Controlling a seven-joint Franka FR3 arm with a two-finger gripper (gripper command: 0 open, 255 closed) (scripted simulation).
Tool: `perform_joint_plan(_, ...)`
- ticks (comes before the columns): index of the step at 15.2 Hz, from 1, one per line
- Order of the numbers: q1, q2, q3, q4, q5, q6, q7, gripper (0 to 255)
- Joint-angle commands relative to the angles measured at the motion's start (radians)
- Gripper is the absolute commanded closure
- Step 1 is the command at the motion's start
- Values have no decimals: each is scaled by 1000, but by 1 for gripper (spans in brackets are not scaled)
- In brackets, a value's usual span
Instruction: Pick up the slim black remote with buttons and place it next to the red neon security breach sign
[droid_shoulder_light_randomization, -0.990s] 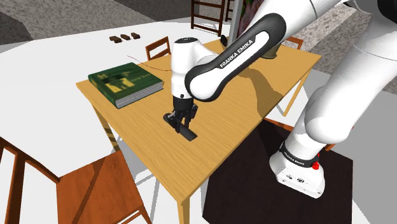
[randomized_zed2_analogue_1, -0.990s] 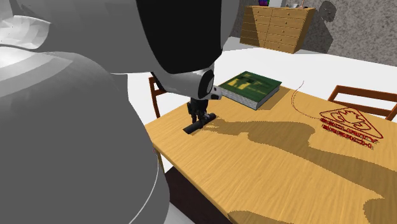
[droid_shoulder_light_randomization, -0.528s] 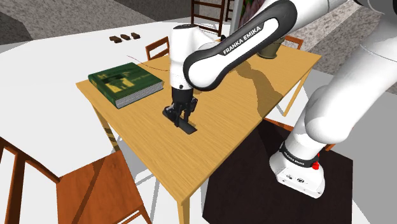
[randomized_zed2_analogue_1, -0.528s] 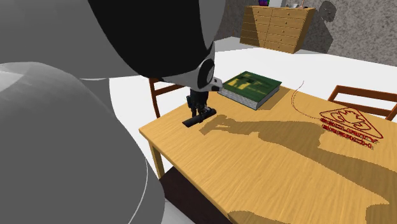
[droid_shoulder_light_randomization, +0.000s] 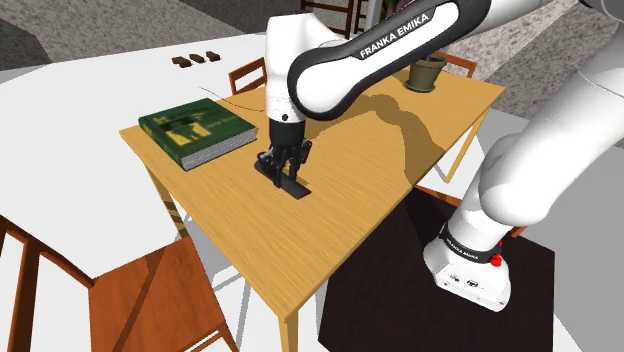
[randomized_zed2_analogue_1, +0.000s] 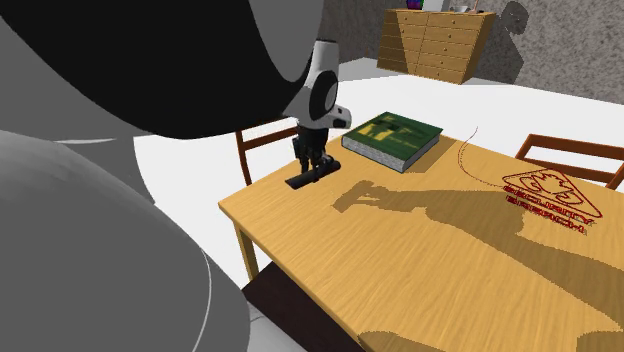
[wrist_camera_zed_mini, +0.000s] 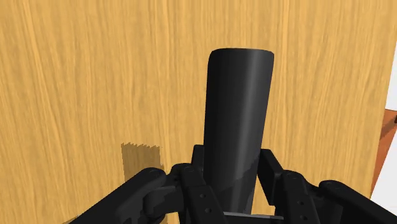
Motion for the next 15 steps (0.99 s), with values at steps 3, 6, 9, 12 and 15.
perform_joint_plan(3,-37,45,-39,55,-29,-19,-53,255)
perform_joint_plan(6,-71,102,-73,114,-57,-29,-102,255)
perform_joint_plan(9,-103,165,-104,184,-83,-43,-148,255)
perform_joint_plan(12,-131,232,-133,263,-107,-62,-191,255)
perform_joint_plan(15,-157,303,-159,353,-127,-87,-231,255)
